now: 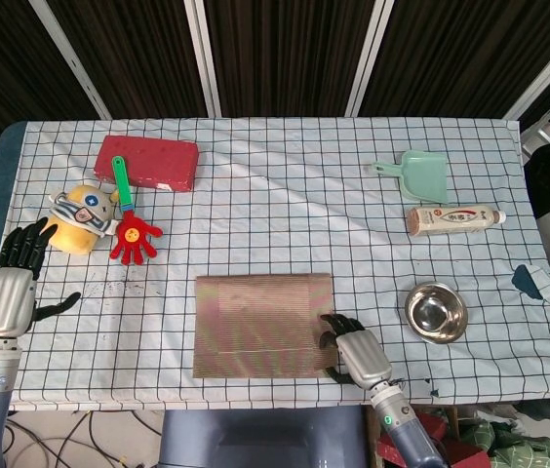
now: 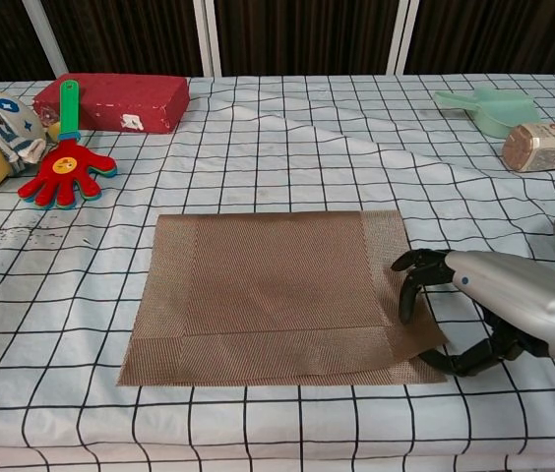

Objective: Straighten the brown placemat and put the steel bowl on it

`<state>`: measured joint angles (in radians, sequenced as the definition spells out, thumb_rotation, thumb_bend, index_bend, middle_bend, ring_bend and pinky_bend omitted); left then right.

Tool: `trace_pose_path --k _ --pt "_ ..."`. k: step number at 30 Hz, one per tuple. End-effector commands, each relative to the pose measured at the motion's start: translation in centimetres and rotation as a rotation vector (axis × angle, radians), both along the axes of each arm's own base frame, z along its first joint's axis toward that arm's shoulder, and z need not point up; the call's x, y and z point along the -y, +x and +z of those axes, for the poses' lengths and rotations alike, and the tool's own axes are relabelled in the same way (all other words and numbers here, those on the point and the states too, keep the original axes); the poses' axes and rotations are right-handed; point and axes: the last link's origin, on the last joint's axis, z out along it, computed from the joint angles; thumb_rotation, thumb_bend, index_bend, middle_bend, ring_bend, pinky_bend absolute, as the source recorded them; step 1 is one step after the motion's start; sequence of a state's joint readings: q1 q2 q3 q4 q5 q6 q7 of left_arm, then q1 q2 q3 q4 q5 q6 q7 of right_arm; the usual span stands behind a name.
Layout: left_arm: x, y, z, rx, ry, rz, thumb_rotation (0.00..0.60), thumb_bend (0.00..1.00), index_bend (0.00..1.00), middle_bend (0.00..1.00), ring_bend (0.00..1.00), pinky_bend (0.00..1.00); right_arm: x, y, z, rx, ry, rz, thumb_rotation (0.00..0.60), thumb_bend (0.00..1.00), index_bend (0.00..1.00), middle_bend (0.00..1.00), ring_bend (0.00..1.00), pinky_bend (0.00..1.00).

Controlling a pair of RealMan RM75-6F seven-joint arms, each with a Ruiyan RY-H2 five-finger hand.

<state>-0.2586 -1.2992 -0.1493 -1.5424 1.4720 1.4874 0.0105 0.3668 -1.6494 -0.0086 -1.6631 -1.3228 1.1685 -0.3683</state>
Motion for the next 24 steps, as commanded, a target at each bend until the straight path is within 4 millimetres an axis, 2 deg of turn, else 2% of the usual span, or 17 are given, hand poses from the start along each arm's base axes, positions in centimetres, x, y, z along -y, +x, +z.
trace_pose_path --k 1,12,17,20,24 --pt "0.0 0.0 0.0 0.000 0.000 0.000 0.600 0.03 0.00 0.00 0.00 0.00 0.0 -0.1 0.1 0.009 -0.005 0.003 0.600 0.42 0.57 0.16 0.12 0.18" --pt "0.0 0.0 0.0 0.000 0.000 0.000 0.600 0.03 0.00 0.00 0.00 0.00 -0.1 0.1 0.1 0.032 0.003 0.013 0.600 0.47 0.62 0.17 0.12 0.18" --pt "-0.1 0.0 0.0 0.001 -0.002 0.002 0.600 0.03 0.00 0.00 0.00 0.00 0.2 0.8 0.3 0.070 0.000 0.016 0.600 0.47 0.65 0.19 0.13 0.18" --pt "-0.1 0.0 0.1 0.007 -0.003 0.002 0.600 0.03 0.00 0.00 0.00 0.00 1.0 1.6 0.8 0.133 -0.008 -0.010 0.600 0.47 0.66 0.20 0.14 0.18" --pt "-0.2 -0.1 0.3 0.016 -0.004 0.004 0.600 0.03 0.00 0.00 0.00 0.00 3.1 3.0 1.9 0.217 -0.029 -0.065 0.600 0.47 0.67 0.21 0.14 0.18"
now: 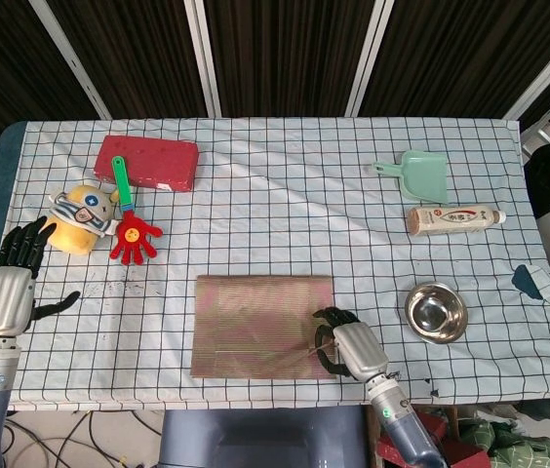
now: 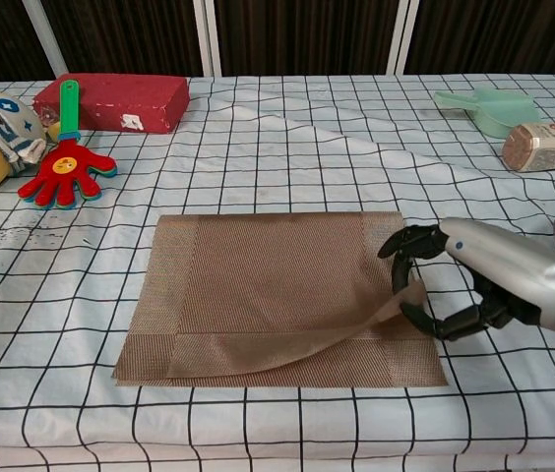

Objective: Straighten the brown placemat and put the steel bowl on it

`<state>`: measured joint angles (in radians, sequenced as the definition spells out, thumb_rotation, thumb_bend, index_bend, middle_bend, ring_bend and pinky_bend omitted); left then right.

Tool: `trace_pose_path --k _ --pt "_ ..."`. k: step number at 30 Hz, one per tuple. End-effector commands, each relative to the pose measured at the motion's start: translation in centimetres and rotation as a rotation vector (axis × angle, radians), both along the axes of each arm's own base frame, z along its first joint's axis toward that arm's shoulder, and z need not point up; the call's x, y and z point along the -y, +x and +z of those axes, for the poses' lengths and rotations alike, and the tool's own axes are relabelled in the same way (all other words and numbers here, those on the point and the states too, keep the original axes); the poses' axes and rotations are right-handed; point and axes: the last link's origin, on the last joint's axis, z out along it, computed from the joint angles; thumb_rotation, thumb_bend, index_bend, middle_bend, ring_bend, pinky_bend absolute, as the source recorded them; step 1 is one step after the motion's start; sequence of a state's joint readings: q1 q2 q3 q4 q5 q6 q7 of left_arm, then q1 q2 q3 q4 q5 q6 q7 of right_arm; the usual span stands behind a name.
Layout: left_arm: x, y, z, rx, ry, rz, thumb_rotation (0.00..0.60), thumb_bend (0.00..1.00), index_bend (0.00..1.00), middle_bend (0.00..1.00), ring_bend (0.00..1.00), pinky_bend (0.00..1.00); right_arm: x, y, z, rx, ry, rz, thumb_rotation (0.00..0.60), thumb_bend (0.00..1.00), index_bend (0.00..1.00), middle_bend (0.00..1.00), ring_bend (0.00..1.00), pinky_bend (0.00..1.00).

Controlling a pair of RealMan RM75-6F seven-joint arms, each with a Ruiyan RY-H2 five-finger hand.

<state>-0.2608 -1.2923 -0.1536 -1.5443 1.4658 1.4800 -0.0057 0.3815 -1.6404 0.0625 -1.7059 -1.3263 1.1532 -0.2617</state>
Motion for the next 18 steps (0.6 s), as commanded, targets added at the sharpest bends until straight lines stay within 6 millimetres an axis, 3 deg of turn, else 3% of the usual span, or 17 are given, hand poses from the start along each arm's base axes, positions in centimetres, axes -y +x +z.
trace_pose_path --k 1,13,18 --pt "-0.1 0.0 0.1 0.006 -0.001 0.003 0.600 0.03 0.00 0.00 0.00 0.00 2.1 1.5 1.1 0.084 -0.012 -0.050 0.600 0.47 0.67 0.21 0.14 0.18" --pt "-0.1 0.1 0.2 -0.004 -0.021 -0.013 0.600 0.03 0.00 0.00 0.00 0.00 10.5 6.2 5.0 0.227 -0.131 -0.182 0.600 0.50 0.71 0.24 0.14 0.18" --pt "-0.1 0.1 0.2 -0.002 -0.030 -0.005 0.600 0.03 0.00 0.00 0.00 0.00 15.4 7.7 6.3 0.313 -0.225 -0.308 0.600 0.51 0.73 0.26 0.14 0.18"
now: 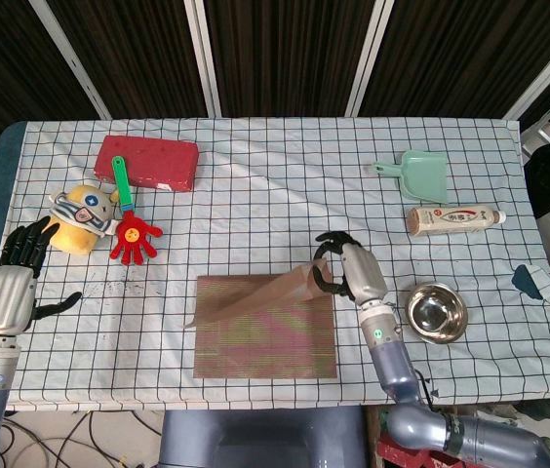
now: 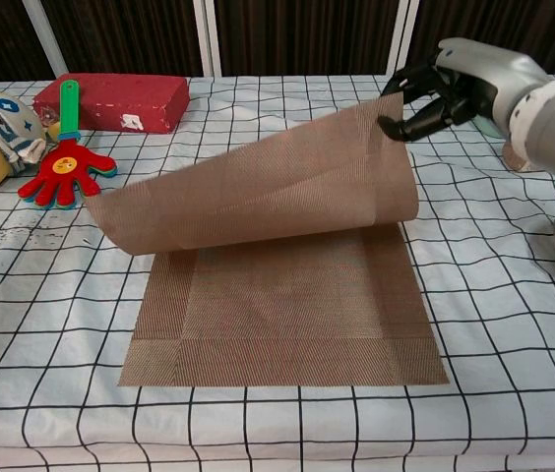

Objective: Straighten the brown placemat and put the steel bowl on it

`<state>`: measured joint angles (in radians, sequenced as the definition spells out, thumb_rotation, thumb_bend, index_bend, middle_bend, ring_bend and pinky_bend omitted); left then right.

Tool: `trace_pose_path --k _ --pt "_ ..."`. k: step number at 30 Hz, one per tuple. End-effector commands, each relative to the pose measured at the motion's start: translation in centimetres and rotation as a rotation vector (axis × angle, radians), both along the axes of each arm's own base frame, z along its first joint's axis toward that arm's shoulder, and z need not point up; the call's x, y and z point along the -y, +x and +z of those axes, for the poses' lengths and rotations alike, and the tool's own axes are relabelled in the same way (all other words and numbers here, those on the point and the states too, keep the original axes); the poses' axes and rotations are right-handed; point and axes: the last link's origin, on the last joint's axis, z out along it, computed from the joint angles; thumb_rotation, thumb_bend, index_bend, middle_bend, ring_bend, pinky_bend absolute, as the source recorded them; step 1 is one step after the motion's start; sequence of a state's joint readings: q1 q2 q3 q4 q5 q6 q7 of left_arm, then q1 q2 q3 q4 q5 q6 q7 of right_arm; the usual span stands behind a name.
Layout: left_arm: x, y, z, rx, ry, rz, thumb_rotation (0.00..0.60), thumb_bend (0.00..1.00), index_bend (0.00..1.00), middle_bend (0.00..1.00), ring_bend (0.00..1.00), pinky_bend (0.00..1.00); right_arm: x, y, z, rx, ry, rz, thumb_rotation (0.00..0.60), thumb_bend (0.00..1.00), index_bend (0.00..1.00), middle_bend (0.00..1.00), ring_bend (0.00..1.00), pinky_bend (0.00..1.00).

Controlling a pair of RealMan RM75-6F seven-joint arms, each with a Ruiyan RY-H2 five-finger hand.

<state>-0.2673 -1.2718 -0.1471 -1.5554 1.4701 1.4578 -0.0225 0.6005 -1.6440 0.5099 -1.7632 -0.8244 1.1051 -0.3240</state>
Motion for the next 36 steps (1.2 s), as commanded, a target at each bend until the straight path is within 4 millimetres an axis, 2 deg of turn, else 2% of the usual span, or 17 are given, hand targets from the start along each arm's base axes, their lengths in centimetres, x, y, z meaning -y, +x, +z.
trace_pose_path --k 1,4,11,13,15,17,19,20,22,28,33,36 --pt "0.0 0.0 0.1 -0.009 0.000 -0.003 0.600 0.03 0.00 0.00 0.00 0.00 4.6 1.6 1.0 0.044 -0.088 -0.102 0.600 0.51 0.73 0.26 0.14 0.18" --pt "0.0 0.2 0.0 -0.031 0.005 -0.023 0.600 0.03 0.00 0.00 0.00 0.00 7.9 2.0 1.4 0.031 -0.170 -0.204 0.600 0.51 0.73 0.26 0.14 0.18" --pt "0.0 0.1 -0.2 -0.032 -0.009 -0.011 0.600 0.03 0.00 0.00 0.00 0.00 12.6 1.0 2.6 -0.020 -0.267 -0.415 0.600 0.50 0.71 0.24 0.12 0.18" --pt "0.0 0.0 -0.1 -0.034 -0.010 -0.005 0.600 0.03 0.00 0.00 0.00 0.00 13.6 0.8 2.5 -0.073 -0.266 -0.458 0.600 0.45 0.62 0.20 0.10 0.18" --pt "0.0 0.0 -0.2 -0.037 -0.014 0.000 0.600 0.03 0.00 0.00 0.00 0.00 14.1 0.5 2.2 -0.132 -0.248 -0.479 0.600 0.37 0.47 0.14 0.07 0.17" --pt "0.0 0.0 -0.3 -0.040 -0.018 0.003 0.600 0.03 0.00 0.00 0.00 0.00 14.3 0.1 1.7 -0.192 -0.213 -0.488 0.600 0.26 0.27 0.08 0.04 0.17" --pt "0.0 0.0 -0.3 -0.046 -0.022 0.005 0.600 0.03 0.00 0.00 0.00 0.00 14.2 -0.2 1.4 -0.226 -0.186 -0.487 0.600 0.20 0.13 0.06 0.03 0.17" --pt "0.0 0.0 -0.4 -0.047 -0.024 0.005 0.600 0.03 0.00 0.00 0.00 0.00 14.2 -0.3 1.3 -0.235 -0.178 -0.485 0.600 0.17 0.07 0.05 0.03 0.17" --pt "0.1 0.0 -0.4 -0.052 -0.028 0.009 0.600 0.03 0.00 0.00 0.00 0.00 13.8 -0.8 1.0 -0.267 -0.159 -0.475 0.600 0.13 0.01 0.04 0.02 0.17" --pt "0.2 0.0 -0.5 -0.058 -0.028 0.009 0.600 0.03 0.00 0.00 0.00 0.00 12.8 -1.4 1.7 -0.276 -0.163 -0.452 0.600 0.08 0.00 0.04 0.02 0.17" --pt "0.3 0.1 -0.6 -0.069 -0.026 0.003 0.600 0.03 0.00 0.00 0.00 0.00 11.8 -1.5 3.2 -0.249 -0.175 -0.434 0.600 0.08 0.00 0.04 0.02 0.17" --pt "0.4 0.1 -0.6 -0.077 -0.028 -0.001 0.600 0.03 0.00 0.00 0.00 0.00 11.0 -1.6 3.9 -0.251 -0.181 -0.410 0.600 0.05 0.00 0.04 0.02 0.17"
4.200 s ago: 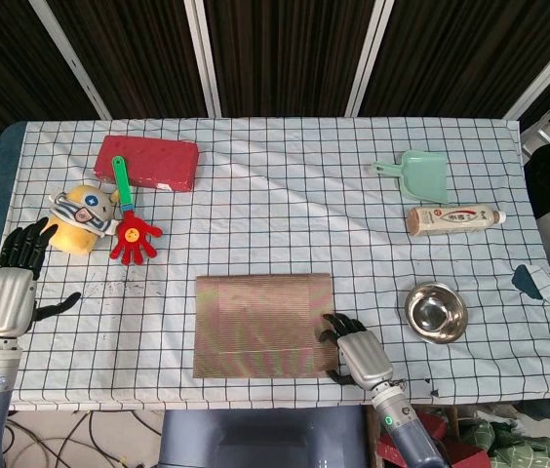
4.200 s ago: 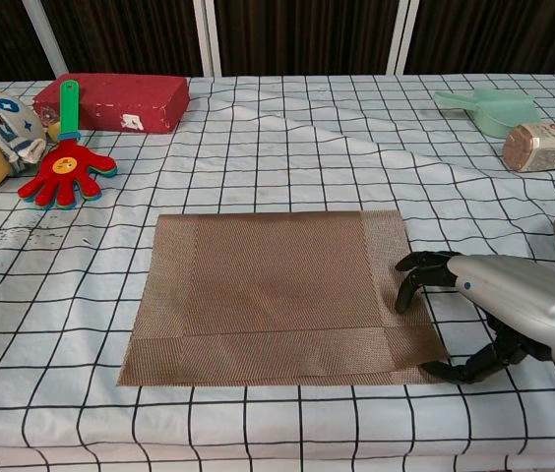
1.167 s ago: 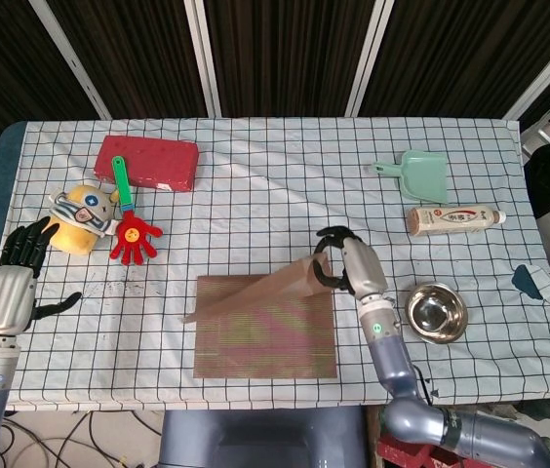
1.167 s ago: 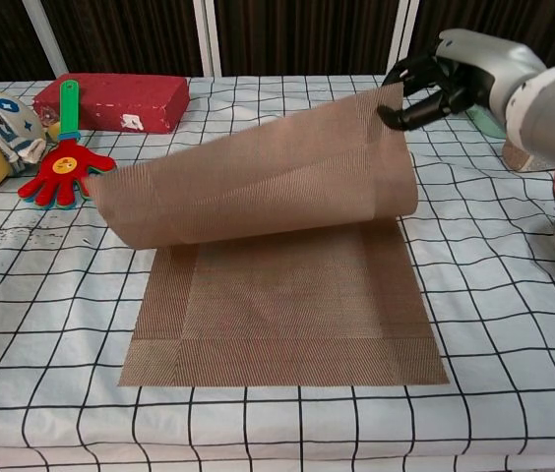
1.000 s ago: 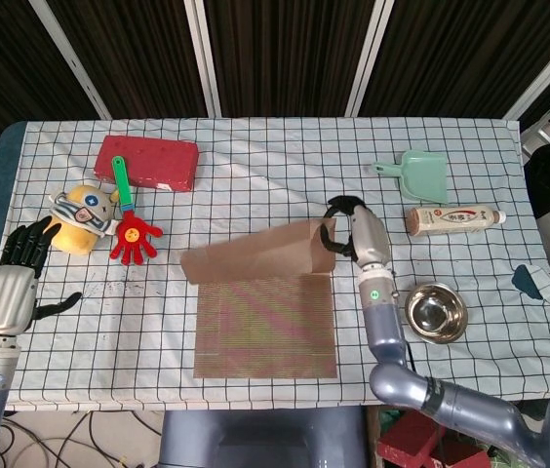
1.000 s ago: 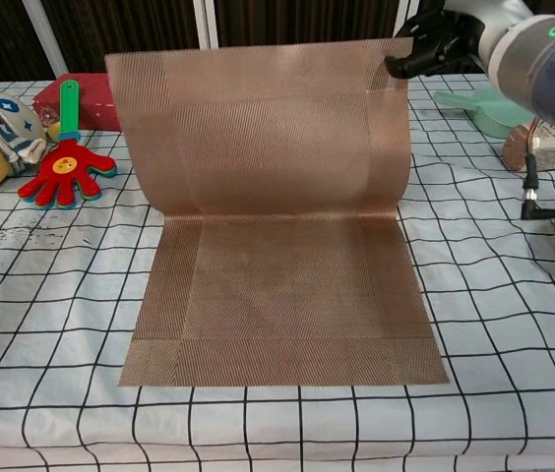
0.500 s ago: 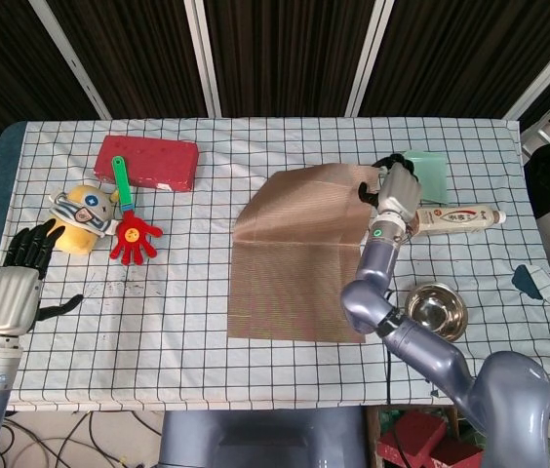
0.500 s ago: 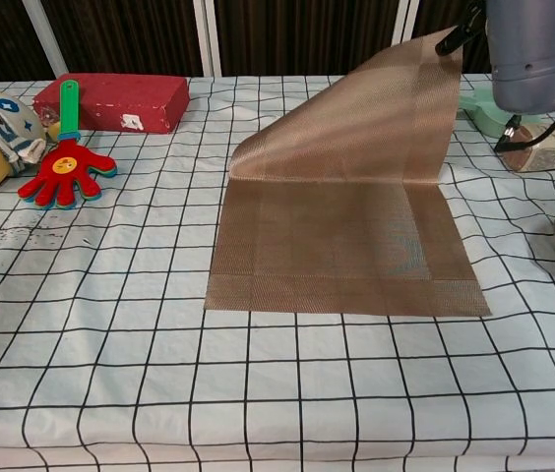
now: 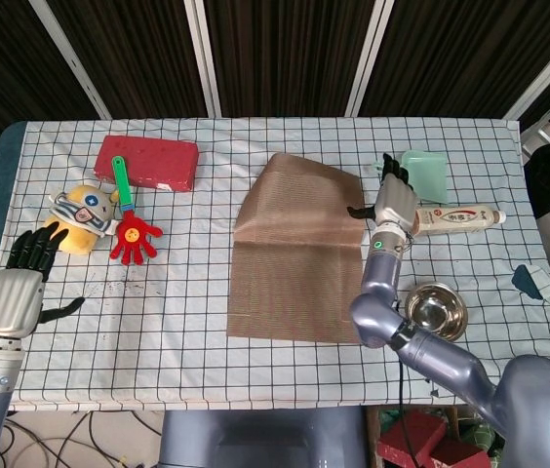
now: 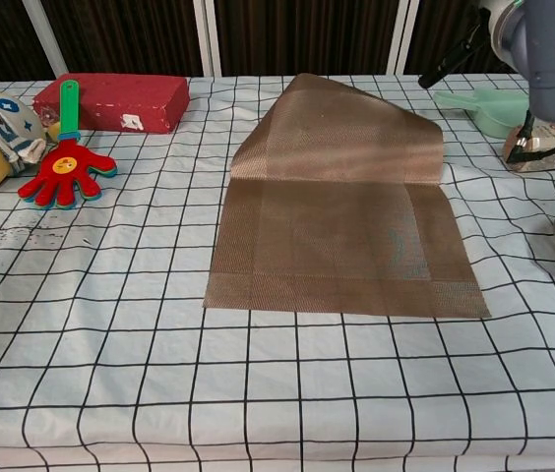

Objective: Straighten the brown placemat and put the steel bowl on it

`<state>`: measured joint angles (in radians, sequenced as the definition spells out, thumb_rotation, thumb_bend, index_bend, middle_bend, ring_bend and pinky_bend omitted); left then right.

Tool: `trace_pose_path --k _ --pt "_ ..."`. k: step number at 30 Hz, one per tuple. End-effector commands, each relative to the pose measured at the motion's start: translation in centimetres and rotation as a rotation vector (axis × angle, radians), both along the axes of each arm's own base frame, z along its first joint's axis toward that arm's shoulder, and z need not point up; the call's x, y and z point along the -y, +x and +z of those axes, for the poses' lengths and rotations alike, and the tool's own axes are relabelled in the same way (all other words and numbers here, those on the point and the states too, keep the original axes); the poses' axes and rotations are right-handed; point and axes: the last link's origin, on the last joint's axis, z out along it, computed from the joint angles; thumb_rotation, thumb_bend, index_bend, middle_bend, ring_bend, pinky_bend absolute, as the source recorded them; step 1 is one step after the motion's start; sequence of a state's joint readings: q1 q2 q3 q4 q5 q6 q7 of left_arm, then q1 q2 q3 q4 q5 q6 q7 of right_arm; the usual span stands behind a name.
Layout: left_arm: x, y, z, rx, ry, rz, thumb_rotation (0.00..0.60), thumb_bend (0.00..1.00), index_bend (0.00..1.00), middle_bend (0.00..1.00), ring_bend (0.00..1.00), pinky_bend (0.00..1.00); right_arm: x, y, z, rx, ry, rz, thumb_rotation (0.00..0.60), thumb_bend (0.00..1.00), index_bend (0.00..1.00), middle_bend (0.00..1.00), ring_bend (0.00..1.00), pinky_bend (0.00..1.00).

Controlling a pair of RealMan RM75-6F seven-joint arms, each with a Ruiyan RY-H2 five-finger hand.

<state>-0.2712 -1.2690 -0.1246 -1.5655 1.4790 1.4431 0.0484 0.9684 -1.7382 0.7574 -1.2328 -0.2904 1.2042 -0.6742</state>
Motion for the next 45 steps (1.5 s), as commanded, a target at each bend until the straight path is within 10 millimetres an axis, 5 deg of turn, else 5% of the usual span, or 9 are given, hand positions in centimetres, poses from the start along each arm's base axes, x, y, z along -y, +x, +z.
trace_pose_path --k 1,6,14,29,39,45 --pt "0.1 0.0 0.0 -0.009 -0.003 -0.001 0.600 0.03 0.00 0.00 0.00 0.00 -1.2 -0.8 1.5 -0.020 -0.016 0.025 0.600 0.02 0.00 0.04 0.02 0.17" --pt "0.3 -0.1 -0.2 -0.032 -0.016 -0.003 0.600 0.03 0.00 0.00 0.00 0.00 -4.7 -2.4 3.8 -0.157 -0.025 0.166 0.600 0.01 0.00 0.04 0.03 0.17" --pt "0.7 0.0 -0.5 -0.066 -0.031 -0.013 0.600 0.03 0.00 0.00 0.00 0.00 -11.9 -5.7 7.1 -0.198 -0.036 0.303 0.600 0.15 0.02 0.04 0.03 0.17" --pt "0.8 0.1 -1.5 -0.135 -0.063 -0.034 0.600 0.03 0.00 0.00 0.00 0.00 -22.6 -15.6 11.1 -0.307 -0.114 0.291 0.600 0.15 0.05 0.04 0.03 0.17" --pt "0.9 1.4 -2.6 -0.232 -0.099 -0.087 0.600 0.03 0.00 0.00 0.00 0.00 -25.4 -18.8 11.7 -0.389 -0.112 0.349 0.600 0.14 0.05 0.04 0.03 0.17" --pt "-0.1 4.5 -4.9 -0.308 -0.153 -0.179 0.600 0.03 0.11 0.04 0.02 0.04 -25.1 -19.3 11.4 -0.348 -0.094 0.359 0.600 0.13 0.05 0.04 0.03 0.17"
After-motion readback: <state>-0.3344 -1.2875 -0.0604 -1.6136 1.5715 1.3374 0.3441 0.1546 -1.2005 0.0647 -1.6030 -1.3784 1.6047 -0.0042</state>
